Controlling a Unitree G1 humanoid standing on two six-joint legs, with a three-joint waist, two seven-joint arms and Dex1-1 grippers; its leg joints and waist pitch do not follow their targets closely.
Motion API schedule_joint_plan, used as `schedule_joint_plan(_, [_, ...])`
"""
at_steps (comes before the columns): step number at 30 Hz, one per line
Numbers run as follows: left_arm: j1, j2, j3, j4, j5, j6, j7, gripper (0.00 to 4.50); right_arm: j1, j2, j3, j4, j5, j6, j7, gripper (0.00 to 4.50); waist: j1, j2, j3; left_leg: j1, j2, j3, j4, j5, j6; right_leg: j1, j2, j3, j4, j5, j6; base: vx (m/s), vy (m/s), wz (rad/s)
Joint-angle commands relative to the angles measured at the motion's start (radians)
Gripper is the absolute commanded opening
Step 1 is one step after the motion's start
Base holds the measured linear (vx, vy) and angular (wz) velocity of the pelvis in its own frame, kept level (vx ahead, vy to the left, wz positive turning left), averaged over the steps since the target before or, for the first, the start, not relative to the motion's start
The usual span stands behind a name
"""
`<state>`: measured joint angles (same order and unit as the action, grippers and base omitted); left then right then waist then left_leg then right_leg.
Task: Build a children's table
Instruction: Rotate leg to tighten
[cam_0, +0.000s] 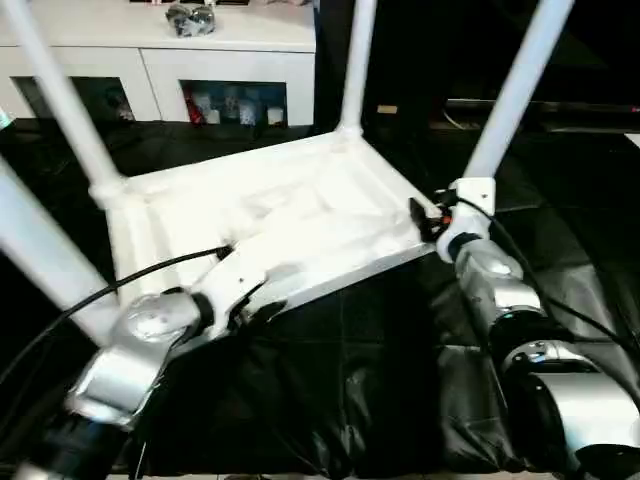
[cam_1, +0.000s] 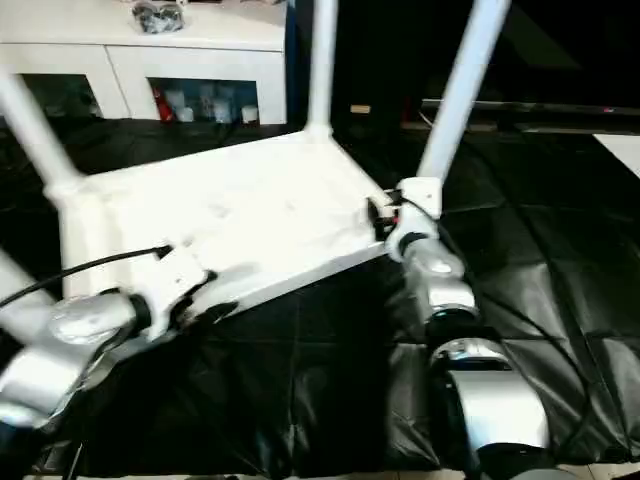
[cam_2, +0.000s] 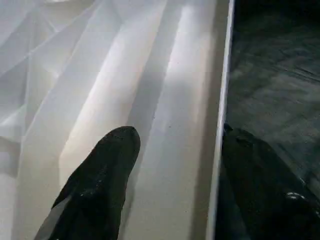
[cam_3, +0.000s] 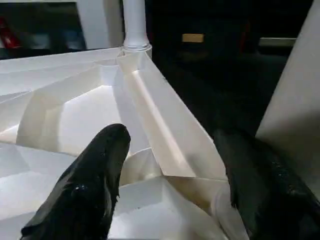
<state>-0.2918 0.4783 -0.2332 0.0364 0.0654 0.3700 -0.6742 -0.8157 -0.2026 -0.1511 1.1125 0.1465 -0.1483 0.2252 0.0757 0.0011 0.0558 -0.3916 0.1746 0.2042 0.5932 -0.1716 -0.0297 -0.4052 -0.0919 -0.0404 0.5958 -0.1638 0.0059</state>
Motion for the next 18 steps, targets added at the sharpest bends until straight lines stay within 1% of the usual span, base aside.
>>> schedule_joint_plan(1, [-0.043,-0.006,0.005,0.045,0.03,-0.039,0.049,3.15,-0.003,-0.035,-0.036,0.002,0.004,-0.026,-0.03,3.18,-0.01,0.016,-0.075,0.032,0.044,-0.023,-0.073,-0.282,-0.025,0.031,-0.039,0.027,-0.054,-0.183,-0.216,0.0,0.0,0.0])
schedule_joint_plan(2, [-0.058,-0.013,-0.001,0.065,0.036,-0.06,0.057,3.15,-0.001,-0.036,-0.035,0.002,0.005,-0.029,-0.032,3.18,-0.009,0.016,-0.076,0.036,0.043,-0.021,-0.071,-0.287,-0.023,0.028,-0.038,0.027,-0.057,-0.189,-0.215,0.0,0.0,0.0])
schedule_joint_plan(3, [-0.069,-0.02,-0.011,0.084,0.044,-0.081,0.061,3.15,0.0,-0.035,-0.037,0.0,0.006,-0.031,-0.035,3.18,-0.009,0.015,-0.076,0.035,0.044,-0.022,-0.071,-0.286,-0.023,0.029,-0.039,0.028,-0.056,-0.187,-0.216,0.0,0.0,0.0])
schedule_joint_plan(4, [-0.069,-0.02,-0.011,0.084,0.044,-0.081,0.061,3.15,0.0,-0.035,-0.037,0.0,0.006,-0.031,-0.035,3.18,-0.009,0.015,-0.075,0.03,0.044,-0.024,-0.073,-0.281,-0.021,0.033,-0.04,0.027,-0.055,-0.189,-0.215,0.0,0.0,0.0])
schedule_joint_plan(5, [-0.082,-0.033,-0.037,0.117,0.065,-0.114,0.066,3.15,0.007,-0.036,-0.04,-0.005,0.005,-0.035,-0.043,3.18,-0.008,0.017,-0.076,0.032,0.044,-0.024,-0.072,-0.28,-0.02,0.032,-0.041,0.026,-0.056,-0.189,-0.216,0.0,0.0,0.0])
schedule_joint_plan(6, [-0.088,-0.041,-0.053,0.14,0.084,-0.141,0.076,3.15,0.011,-0.038,-0.043,-0.009,0.004,-0.036,-0.049,3.18,-0.009,0.016,-0.076,0.033,0.044,-0.023,-0.071,-0.278,-0.019,0.031,-0.04,0.026,-0.056,-0.185,-0.216,0.0,0.0,0.0])
schedule_joint_plan(7, [-0.088,-0.041,-0.053,0.14,0.084,-0.141,0.076,3.15,0.011,-0.038,-0.043,-0.009,0.004,-0.036,-0.049,3.18,-0.01,0.015,-0.076,0.03,0.045,-0.023,-0.071,-0.269,-0.016,0.033,-0.04,0.026,-0.054,-0.175,-0.218,0.0,0.0,0.0])
schedule_joint_plan(8, [-0.097,-0.054,-0.063,0.172,0.1,-0.175,0.095,3.15,0.016,-0.042,-0.047,-0.014,0.006,-0.037,-0.055,3.18,-0.009,0.017,-0.078,0.03,0.045,-0.024,-0.07,-0.265,-0.016,0.034,-0.041,0.026,-0.053,-0.17,-0.219,0.0,0.0,0.0])
schedule_joint_plan(9, [-0.098,-0.057,-0.063,0.175,0.101,-0.179,0.099,3.15,0.017,-0.043,-0.047,-0.016,0.007,-0.037,-0.055,3.18,-0.009,0.016,-0.078,0.03,0.044,-0.022,-0.069,-0.261,-0.011,0.034,-0.041,0.026,-0.053,-0.165,-0.221,0.0,0.0,0.0])
schedule_joint_plan(10, [-0.099,-0.06,-0.063,0.18,0.103,-0.185,0.106,3.15,0.019,-0.045,-0.048,-0.018,0.007,-0.037,-0.056,3.18,-0.009,0.018,-0.079,0.029,0.044,-0.023,-0.069,-0.257,-0.01,0.034,-0.041,0.025,-0.052,-0.16,-0.224,0.0,0.0,0.0])
schedule_joint_plan(11, [-0.102,-0.068,-0.061,0.189,0.102,-0.197,0.117,3.15,0.021,-0.046,-0.049,-0.02,0.009,-0.038,-0.057,3.18,-0.009,0.017,-0.079,0.029,0.045,-0.023,-0.069,-0.257,-0.008,0.035,-0.041,0.025,-0.053,-0.16,-0.227,0.0,0.0,0.0])
schedule_joint_plan(12, [-0.101,-0.082,-0.049,0.189,0.091,-0.208,0.13,3.15,0.024,-0.049,-0.051,-0.025,0.011,-0.038,-0.059,3.18,-0.008,0.021,-0.079,0.031,0.046,-0.023,-0.068,-0.259,-0.009,0.034,-0.042,0.025,-0.052,-0.159,-0.229,0.0,0.0,0.0])
schedule_joint_plan(13, [-0.1,-0.087,-0.045,0.187,0.085,-0.212,0.133,3.15,0.026,-0.05,-0.052,-0.028,0.011,-0.038,-0.059,3.18,-0.008,0.02,-0.079,0.032,0.047,-0.022,-0.068,-0.265,-0.01,0.033,-0.041,0.025,-0.054,-0.157,-0.231,0.0,0.0,0.0])
schedule_joint_plan(14, [-0.089,-0.109,-0.017,0.173,0.052,-0.225,0.143,3.15,0.036,-0.054,-0.057,-0.041,0.016,-0.038,-0.054,3.18,-0.007,0.02,-0.078,0.032,0.047,-0.022,-0.068,-0.265,-0.008,0.033,-0.041,0.025,-0.054,-0.155,-0.232,0.0,0.0,0.0])
schedule_joint_plan(15, [-0.064,-0.122,0.021,0.139,0.001,-0.229,0.132,3.15,0.051,-0.054,-0.059,-0.059,0.022,-0.036,-0.027,3.18,-0.003,0.022,-0.078,0.033,0.047,-0.021,-0.068,-0.265,-0.01,0.033,-0.042,0.025,-0.053,-0.148,-0.235,0.0,0.0,0.0])
schedule_joint_plan(16, [-0.055,-0.124,0.033,0.128,-0.017,-0.233,0.125,3.15,0.056,-0.053,-0.057,-0.066,0.024,-0.035,-0.012,3.18,-0.002,0.023,-0.08,0.029,0.048,-0.023,-0.068,-0.257,-0.008,0.037,-0.042,0.024,-0.051,-0.132,-0.237,0.0,0.0,0.0])
schedule_joint_plan(17, [-0.032,-0.124,0.062,0.095,-0.061,-0.226,0.101,3.15,0.07,-0.048,-0.05,-0.088,0.031,-0.03,0.033,3.18,-0.002,0.022,-0.08,0.03,0.046,-0.022,-0.067,-0.257,-0.003,0.035,-0.039,0.023,-0.05,-0.127,-0.239,0.0,0.0,0.0])
schedule_joint_plan(18, [-0.028,-0.124,0.067,0.089,-0.069,-0.224,0.097,3.15,0.073,-0.048,-0.049,-0.092,0.032,-0.028,0.041,3.18,-0.001,0.021,-0.08,0.028,0.047,-0.022,-0.067,-0.257,-0.001,0.038,-0.041,0.024,-0.048,-0.122,-0.242,0.0,0.0,0.0])
